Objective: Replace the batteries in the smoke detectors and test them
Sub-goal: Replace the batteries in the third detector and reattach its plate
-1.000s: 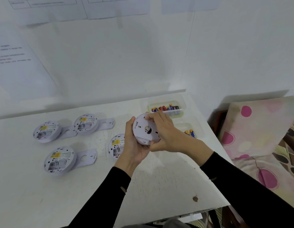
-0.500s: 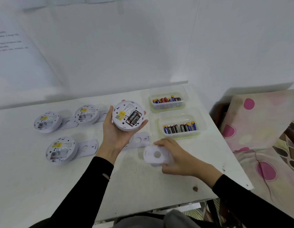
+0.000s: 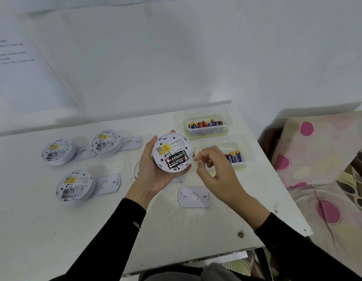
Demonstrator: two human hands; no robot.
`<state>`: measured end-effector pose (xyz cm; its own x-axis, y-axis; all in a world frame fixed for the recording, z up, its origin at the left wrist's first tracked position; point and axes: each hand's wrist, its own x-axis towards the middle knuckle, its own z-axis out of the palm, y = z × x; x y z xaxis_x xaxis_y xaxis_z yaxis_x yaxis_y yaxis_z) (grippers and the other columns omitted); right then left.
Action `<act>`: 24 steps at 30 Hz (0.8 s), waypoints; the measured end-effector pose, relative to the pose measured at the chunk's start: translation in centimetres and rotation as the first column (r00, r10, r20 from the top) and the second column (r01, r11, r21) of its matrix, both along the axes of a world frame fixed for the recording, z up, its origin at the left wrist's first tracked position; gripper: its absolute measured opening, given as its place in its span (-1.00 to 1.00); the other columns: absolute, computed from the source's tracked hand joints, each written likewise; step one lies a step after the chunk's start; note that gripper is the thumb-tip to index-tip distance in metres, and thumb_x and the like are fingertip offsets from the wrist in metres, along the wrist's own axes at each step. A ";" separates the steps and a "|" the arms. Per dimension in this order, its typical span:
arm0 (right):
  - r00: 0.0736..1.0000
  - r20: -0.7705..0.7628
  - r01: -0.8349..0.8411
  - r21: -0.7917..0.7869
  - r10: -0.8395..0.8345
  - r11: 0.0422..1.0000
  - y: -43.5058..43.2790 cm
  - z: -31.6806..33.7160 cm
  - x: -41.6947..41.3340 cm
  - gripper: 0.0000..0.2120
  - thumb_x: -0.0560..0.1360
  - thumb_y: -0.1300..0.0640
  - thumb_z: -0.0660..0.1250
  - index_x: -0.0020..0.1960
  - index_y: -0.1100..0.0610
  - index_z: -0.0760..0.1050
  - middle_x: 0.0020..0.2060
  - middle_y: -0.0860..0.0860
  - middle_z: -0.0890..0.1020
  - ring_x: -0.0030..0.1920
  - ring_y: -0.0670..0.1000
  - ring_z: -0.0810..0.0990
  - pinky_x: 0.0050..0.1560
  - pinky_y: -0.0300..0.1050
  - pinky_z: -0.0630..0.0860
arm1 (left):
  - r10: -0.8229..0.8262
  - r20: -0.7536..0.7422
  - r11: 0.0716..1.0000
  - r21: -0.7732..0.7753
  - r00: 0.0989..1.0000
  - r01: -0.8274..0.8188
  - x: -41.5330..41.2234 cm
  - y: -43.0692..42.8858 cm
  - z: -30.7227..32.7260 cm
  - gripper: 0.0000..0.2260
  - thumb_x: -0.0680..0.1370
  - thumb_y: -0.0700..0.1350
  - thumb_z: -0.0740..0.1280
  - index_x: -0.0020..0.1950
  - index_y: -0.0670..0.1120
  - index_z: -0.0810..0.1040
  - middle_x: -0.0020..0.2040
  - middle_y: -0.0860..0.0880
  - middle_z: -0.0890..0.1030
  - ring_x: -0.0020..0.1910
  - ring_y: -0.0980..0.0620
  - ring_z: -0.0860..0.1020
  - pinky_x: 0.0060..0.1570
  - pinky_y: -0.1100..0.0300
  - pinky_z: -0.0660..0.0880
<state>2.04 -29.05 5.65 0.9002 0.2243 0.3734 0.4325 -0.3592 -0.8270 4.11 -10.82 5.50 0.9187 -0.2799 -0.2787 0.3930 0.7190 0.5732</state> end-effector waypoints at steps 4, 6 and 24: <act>0.990 -0.009 0.140 -0.032 -0.141 0.990 1.3 0.3 1.2 -0.83 0.47 0.24 0.21 -0.04 0.08 0.54 -0.08 -0.07 0.48 -0.05 -0.02 0.50 -0.06 -0.27 0.41 | 0.026 0.021 0.999 0.033 0.999 -0.027 0.0 -0.9 0.3 -0.55 0.58 0.24 0.13 0.32 0.05 0.54 0.33 -0.19 0.54 0.19 -0.21 0.51 0.06 -0.09 0.53; 0.988 -0.008 0.157 -0.033 -0.157 0.987 1.7 0.4 1.5 -0.80 0.47 0.31 0.21 -0.04 0.11 0.56 -0.08 -0.08 0.47 -0.05 -0.02 0.50 -0.09 -0.32 0.37 | 0.039 0.024 0.999 0.035 0.999 -0.040 0.1 -1.1 0.3 -0.56 0.59 0.24 0.12 0.32 0.04 0.54 0.28 -0.18 0.57 0.15 -0.18 0.54 0.05 -0.08 0.55; 0.943 -0.197 0.235 -0.169 -0.267 0.957 3.1 1.9 2.6 -0.75 0.44 0.43 0.17 -0.06 0.19 0.55 -0.01 -0.03 0.38 0.16 0.05 0.41 0.11 -0.12 0.42 | 0.212 0.098 0.967 0.123 0.972 -0.223 0.8 -2.8 1.0 -0.63 0.60 0.17 0.12 0.27 0.07 0.55 0.10 -0.08 0.68 0.11 -0.12 0.58 0.09 -0.05 0.51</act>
<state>4.67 -25.94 7.57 0.9893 0.0167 0.1452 0.1301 -0.5530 -0.8229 4.89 -13.63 6.53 0.9748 -0.0368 -0.2200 0.1827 0.6977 0.6927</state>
